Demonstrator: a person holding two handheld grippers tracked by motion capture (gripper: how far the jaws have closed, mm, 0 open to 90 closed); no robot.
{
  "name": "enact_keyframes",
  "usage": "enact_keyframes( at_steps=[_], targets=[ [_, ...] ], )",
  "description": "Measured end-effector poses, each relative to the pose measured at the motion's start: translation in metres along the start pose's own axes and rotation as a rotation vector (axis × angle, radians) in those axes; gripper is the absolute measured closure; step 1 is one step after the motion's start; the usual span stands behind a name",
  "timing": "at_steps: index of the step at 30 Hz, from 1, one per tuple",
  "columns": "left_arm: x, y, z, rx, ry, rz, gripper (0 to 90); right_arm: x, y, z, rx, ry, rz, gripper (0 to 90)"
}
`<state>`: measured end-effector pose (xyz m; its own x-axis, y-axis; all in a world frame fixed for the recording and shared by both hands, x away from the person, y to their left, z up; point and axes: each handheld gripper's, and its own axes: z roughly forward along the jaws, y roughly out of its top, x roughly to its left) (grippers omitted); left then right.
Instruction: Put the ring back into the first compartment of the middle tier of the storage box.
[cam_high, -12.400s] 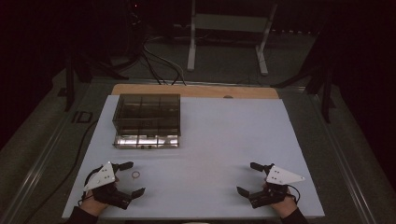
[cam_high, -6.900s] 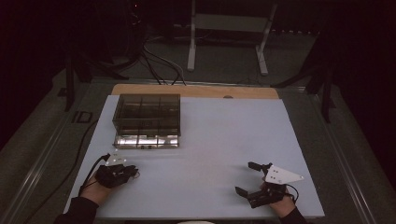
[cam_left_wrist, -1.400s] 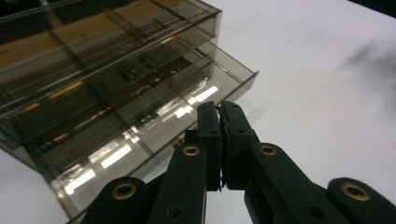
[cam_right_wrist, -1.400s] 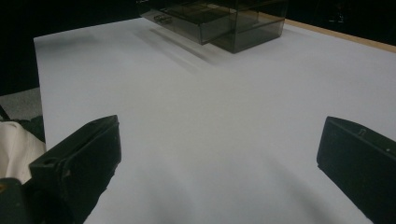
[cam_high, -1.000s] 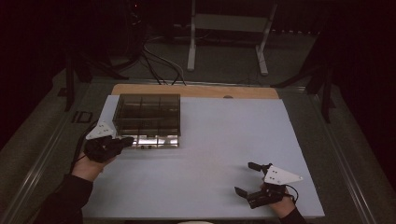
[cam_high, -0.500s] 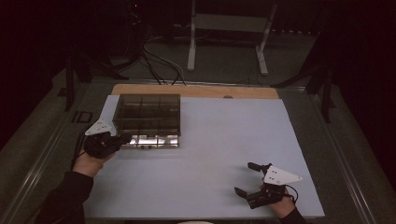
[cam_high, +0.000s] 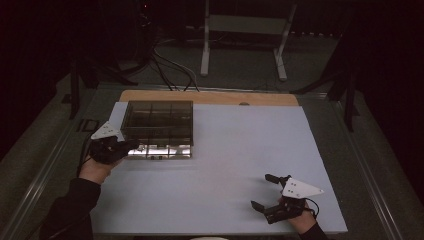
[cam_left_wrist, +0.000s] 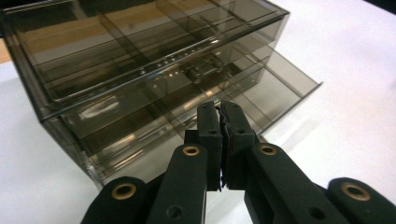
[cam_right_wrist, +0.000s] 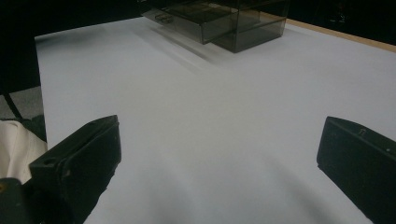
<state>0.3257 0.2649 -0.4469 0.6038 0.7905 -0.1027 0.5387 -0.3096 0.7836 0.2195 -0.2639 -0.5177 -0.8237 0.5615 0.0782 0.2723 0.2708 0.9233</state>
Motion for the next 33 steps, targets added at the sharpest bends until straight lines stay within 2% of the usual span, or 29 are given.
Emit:
enact_keyframes(
  at_steps=[5,12,16,21,33],
  targets=[
    [0.005,0.000,0.005,0.011,0.010,-0.005,90.0,0.000,0.000,0.000,0.002,0.001,-0.002,0.0],
    [0.013,-0.001,0.011,0.014,0.015,-0.036,89.9,0.000,0.000,0.000,0.002,0.002,0.001,0.0],
    [0.016,-0.001,0.015,0.022,0.018,-0.032,89.9,0.000,-0.001,0.001,0.005,0.002,0.002,0.0],
    [0.021,-0.003,0.020,0.032,0.025,-0.054,89.9,0.000,-0.001,0.001,0.004,0.003,0.000,0.0],
    [0.019,-0.004,0.031,0.101,0.045,-0.026,89.7,-0.001,-0.001,0.001,0.004,0.004,0.003,0.0]
  ],
)
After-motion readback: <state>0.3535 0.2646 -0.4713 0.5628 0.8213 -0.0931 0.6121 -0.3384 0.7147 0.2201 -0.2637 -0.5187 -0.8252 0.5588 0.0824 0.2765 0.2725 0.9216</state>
